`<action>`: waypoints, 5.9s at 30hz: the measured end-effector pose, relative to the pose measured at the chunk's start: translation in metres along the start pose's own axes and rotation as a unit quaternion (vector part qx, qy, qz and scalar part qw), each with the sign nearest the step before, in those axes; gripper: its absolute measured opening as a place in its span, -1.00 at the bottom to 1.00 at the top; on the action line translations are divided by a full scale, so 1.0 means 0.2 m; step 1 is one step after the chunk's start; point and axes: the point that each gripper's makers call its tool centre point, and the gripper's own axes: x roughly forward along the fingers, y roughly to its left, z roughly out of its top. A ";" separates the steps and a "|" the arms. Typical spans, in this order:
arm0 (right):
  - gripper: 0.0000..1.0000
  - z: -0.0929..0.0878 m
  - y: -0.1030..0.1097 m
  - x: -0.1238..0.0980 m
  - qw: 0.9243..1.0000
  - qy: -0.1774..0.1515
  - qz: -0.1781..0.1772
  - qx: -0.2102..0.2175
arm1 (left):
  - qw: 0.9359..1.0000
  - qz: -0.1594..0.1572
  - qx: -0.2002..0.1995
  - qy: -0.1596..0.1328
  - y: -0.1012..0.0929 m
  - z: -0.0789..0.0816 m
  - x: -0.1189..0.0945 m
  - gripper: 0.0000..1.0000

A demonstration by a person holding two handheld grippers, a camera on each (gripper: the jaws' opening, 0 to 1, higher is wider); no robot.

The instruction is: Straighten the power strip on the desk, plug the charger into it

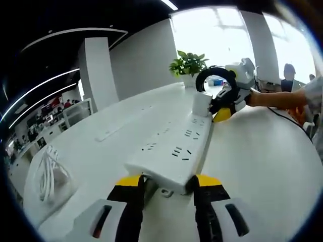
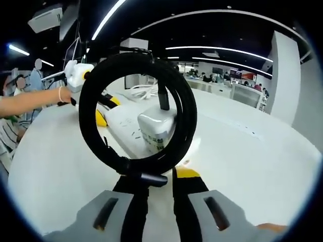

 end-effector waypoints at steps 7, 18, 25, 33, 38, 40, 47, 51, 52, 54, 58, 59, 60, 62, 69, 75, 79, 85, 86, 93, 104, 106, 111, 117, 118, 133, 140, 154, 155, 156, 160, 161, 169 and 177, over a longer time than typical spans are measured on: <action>-0.66 0.00 0.00 0.00 1.000 -0.012 0.018 0.000 | 1.000 0.015 0.002 -0.010 0.01 0.00 0.00 -0.16; 0.19 0.00 0.02 0.02 0.999 -0.017 0.030 -0.019 | 0.999 0.029 -0.007 -0.014 0.00 0.02 0.01 0.22; 0.58 0.04 0.03 0.00 0.999 -0.032 0.040 -0.007 | 0.999 0.028 -0.013 -0.021 -0.01 0.03 0.03 0.67; 1.00 0.03 0.06 -0.01 0.997 -0.041 0.054 0.032 | 0.998 0.024 -0.038 -0.045 -0.05 0.09 -0.01 0.99; 1.00 0.04 0.05 -0.05 0.996 -0.054 0.057 0.053 | 0.994 0.034 -0.062 -0.083 -0.05 0.17 -0.08 0.99; 1.00 0.05 0.05 -0.08 0.995 -0.057 0.057 0.056 | 0.992 0.036 -0.074 -0.092 -0.05 0.19 -0.11 0.99; 1.00 0.01 0.01 -0.16 1.000 -0.021 0.018 0.010 | 0.984 0.038 -0.126 -0.122 -0.08 0.24 -0.20 0.99; 1.00 0.01 0.04 -0.20 1.000 -0.023 0.010 0.002 | 0.981 0.046 -0.125 -0.144 -0.11 0.27 -0.26 0.99; 1.00 0.02 0.05 -0.21 1.000 -0.028 0.012 0.005 | 0.980 0.050 -0.123 -0.145 -0.11 0.28 -0.26 0.99; 1.00 0.04 0.05 -0.23 0.999 -0.039 0.015 0.014 | 0.980 0.060 -0.114 -0.148 -0.12 0.28 -0.28 0.99; 1.00 0.10 0.06 -0.28 0.997 -0.065 0.012 0.028 | 0.980 0.073 -0.106 -0.150 -0.15 0.29 -0.32 0.99; 1.00 0.11 0.06 -0.30 0.997 -0.070 0.012 0.030 | 0.980 0.076 -0.104 -0.149 -0.15 0.29 -0.33 0.99; 1.00 0.12 0.07 -0.31 0.997 -0.074 0.011 0.035 | 0.981 0.079 -0.101 -0.146 -0.16 0.29 -0.34 0.99; 0.99 0.11 0.06 -0.34 0.997 -0.067 0.008 0.042 | 0.983 0.083 -0.101 -0.128 -0.17 0.26 -0.35 0.99; 1.00 0.15 0.07 -0.42 0.995 -0.082 -0.001 0.049 | 0.979 0.084 -0.111 -0.146 -0.23 0.25 -0.40 0.99; 1.00 0.19 0.11 -0.49 0.995 -0.094 -0.006 0.037 | 0.978 0.099 -0.104 -0.149 -0.27 0.25 -0.44 0.99; 1.00 0.21 0.14 -0.54 0.994 -0.104 -0.006 0.031 | 0.979 0.099 -0.104 -0.145 -0.31 0.24 -0.46 0.99; 1.00 0.23 0.18 -0.60 0.992 -0.120 -0.010 0.031 | 0.976 0.105 -0.101 -0.164 -0.36 0.27 -0.52 0.99; 1.00 0.23 0.19 -0.61 0.992 -0.120 -0.011 0.031 | 0.975 0.107 -0.101 -0.167 -0.36 0.28 -0.54 0.99; 1.00 0.18 0.24 -0.67 0.992 -0.118 -0.009 0.039 | 0.972 0.117 -0.102 -0.178 -0.41 0.27 -0.61 0.99; 1.00 0.16 0.28 -0.79 0.990 -0.134 -0.019 0.050 | 0.969 0.128 -0.100 -0.184 -0.48 0.26 -0.69 0.99; 1.00 0.16 0.29 -0.81 0.989 -0.135 -0.020 0.052 | 0.968 0.130 -0.100 -0.188 -0.49 0.26 -0.71 0.99; 1.00 0.16 0.31 -0.84 0.988 -0.139 -0.025 0.055 | 0.967 0.140 -0.092 -0.192 -0.52 0.27 -0.75 0.99; 1.00 0.15 0.34 -0.88 0.987 -0.142 -0.037 0.065 | 0.965 0.149 -0.090 -0.196 -0.56 0.26 -0.78 0.99; 1.00 0.15 0.35 -0.89 0.987 -0.144 -0.039 0.067 | 0.965 0.150 -0.090 -0.197 -0.56 0.26 -0.78 0.99; 1.00 0.11 0.35 -0.99 0.982 -0.156 -0.085 0.063 | 0.959 0.181 -0.087 -0.199 -0.63 0.20 -0.80 0.99; 1.00 0.04 0.30 -1.01 0.980 -0.150 -0.109 0.067 | 0.957 0.191 -0.095 -0.196 -0.65 0.13 -0.79 0.99; 1.00 -0.13 0.29 -1.02 0.975 -0.149 -0.122 0.108 | 0.948 0.225 -0.115 -0.194 -0.67 0.04 -0.85 0.99; 1.00 -0.14 0.29 -1.02 0.975 -0.148 -0.122 0.109 | 0.947 0.226 -0.118 -0.195 -0.67 0.03 -0.85 0.99; 1.00 -0.14 0.29 -1.02 0.975 -0.148 -0.122 0.109 | 0.946 0.228 -0.121 -0.195 -0.67 0.02 -0.86 0.99; 1.00 -0.15 0.30 -1.02 0.976 -0.144 -0.123 0.109 | 0.946 0.235 -0.128 -0.185 -0.68 -0.01 -0.86 0.99; 1.00 -0.16 0.30 -1.02 0.976 -0.143 -0.125 0.108 | 0.946 0.236 -0.128 -0.183 -0.68 -0.02 -0.86 0.99; 1.00 -0.17 0.32 -1.02 0.977 -0.135 -0.131 0.104 | 0.944 0.238 -0.141 -0.181 -0.70 -0.07 -0.87 0.99; 1.00 -0.18 0.33 -1.01 0.977 -0.132 -0.131 0.106 | 0.942 0.240 -0.146 -0.183 -0.70 -0.08 -0.88 0.98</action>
